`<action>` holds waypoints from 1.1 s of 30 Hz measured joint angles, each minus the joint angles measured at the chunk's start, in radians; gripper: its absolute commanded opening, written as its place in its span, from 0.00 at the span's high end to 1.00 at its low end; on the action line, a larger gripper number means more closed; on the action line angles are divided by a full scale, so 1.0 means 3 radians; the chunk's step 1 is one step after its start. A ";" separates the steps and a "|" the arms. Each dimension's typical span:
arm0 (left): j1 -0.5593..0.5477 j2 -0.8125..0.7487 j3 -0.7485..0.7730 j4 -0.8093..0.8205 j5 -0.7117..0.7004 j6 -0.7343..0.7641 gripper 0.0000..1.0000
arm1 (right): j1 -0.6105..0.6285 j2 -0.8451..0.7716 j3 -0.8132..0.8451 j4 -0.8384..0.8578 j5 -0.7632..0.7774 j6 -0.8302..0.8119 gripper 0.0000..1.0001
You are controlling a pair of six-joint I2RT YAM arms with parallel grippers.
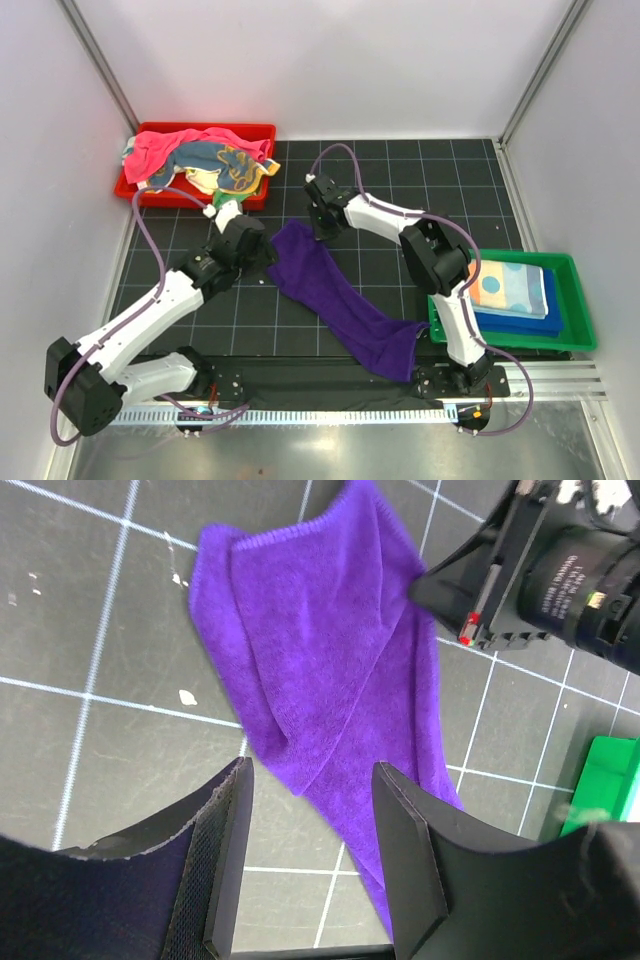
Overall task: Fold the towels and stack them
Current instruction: Flatten out the crumpled towel
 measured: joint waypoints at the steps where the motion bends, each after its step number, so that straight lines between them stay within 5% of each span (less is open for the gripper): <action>1: 0.0003 0.0025 -0.0008 0.0019 0.0028 -0.0010 0.46 | -0.0009 -0.0009 -0.0013 0.0001 0.0064 0.0015 0.98; 11: 0.0048 0.0595 0.0008 0.0326 0.0135 -0.0141 0.45 | -0.0506 -0.0814 -0.0760 0.0033 0.0547 0.0292 0.99; 18: 0.0178 0.1502 0.0565 0.0444 0.0145 -0.0094 0.46 | -0.0842 -0.0935 -0.1181 0.0050 0.0623 0.0351 0.99; 33: 0.0595 0.2984 0.2139 0.0175 0.0237 0.0609 0.45 | -0.1026 -0.1142 -0.1525 0.0097 0.0590 0.0338 0.57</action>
